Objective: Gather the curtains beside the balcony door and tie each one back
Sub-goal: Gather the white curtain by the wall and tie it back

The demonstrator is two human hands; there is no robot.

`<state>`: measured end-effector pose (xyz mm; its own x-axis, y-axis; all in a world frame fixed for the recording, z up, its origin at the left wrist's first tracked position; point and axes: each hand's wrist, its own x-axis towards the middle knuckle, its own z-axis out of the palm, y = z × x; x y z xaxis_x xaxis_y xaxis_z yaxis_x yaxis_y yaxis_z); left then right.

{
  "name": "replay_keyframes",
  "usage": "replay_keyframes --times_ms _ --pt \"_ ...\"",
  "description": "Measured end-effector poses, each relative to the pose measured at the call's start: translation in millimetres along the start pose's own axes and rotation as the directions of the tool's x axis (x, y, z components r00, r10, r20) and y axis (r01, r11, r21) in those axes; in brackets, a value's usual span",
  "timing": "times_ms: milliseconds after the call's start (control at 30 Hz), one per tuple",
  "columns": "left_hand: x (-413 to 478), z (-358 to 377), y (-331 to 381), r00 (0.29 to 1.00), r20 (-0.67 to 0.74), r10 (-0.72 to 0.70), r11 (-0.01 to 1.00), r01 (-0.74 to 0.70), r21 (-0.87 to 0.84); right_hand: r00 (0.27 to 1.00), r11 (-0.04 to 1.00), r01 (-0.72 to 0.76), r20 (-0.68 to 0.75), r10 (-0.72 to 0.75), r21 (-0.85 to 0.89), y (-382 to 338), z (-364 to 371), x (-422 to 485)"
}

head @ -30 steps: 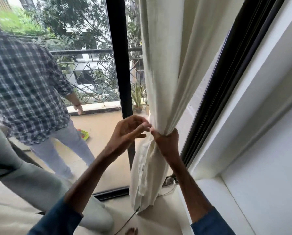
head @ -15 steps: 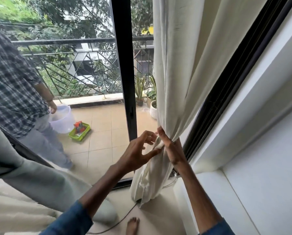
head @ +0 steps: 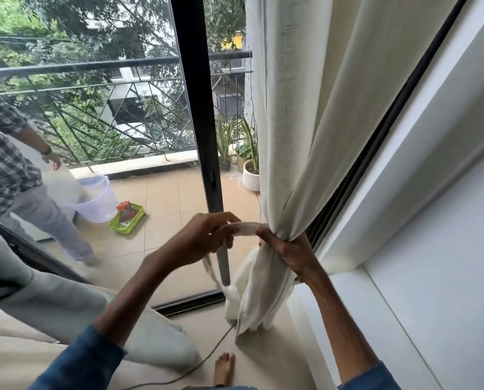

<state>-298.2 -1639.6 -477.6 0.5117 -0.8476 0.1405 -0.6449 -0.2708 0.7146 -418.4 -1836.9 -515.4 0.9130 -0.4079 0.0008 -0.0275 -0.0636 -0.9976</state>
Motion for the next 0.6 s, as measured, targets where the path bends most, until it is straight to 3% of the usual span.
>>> replay_keyframes --times_ms 100,233,333,467,600 --pt "-2.5 -15.6 -8.9 0.991 -0.131 -0.019 1.0 0.019 -0.005 1.0 0.999 -0.027 0.006 0.027 0.047 -0.1 -3.4 -5.4" --pt "13.3 -13.7 -26.2 0.978 -0.209 0.007 0.989 0.024 0.143 0.984 0.996 -0.094 0.148 0.094 -0.005 0.7 7.6 -10.7" --pt "31.3 9.9 -17.1 0.964 -0.244 0.11 0.96 -0.039 0.279 0.959 0.99 -0.141 0.243 0.144 -0.029 0.9 24.4 -14.6" --pt "45.2 40.9 5.0 0.965 -0.178 0.191 0.954 -0.14 0.264 0.964 0.985 -0.171 0.21 0.16 0.031 8.7 31.3 -18.7" --pt "55.1 45.2 11.7 0.999 -0.034 0.022 0.995 -0.019 0.101 0.985 0.98 -0.159 0.089 0.149 0.12 15.5 13.7 -22.0"
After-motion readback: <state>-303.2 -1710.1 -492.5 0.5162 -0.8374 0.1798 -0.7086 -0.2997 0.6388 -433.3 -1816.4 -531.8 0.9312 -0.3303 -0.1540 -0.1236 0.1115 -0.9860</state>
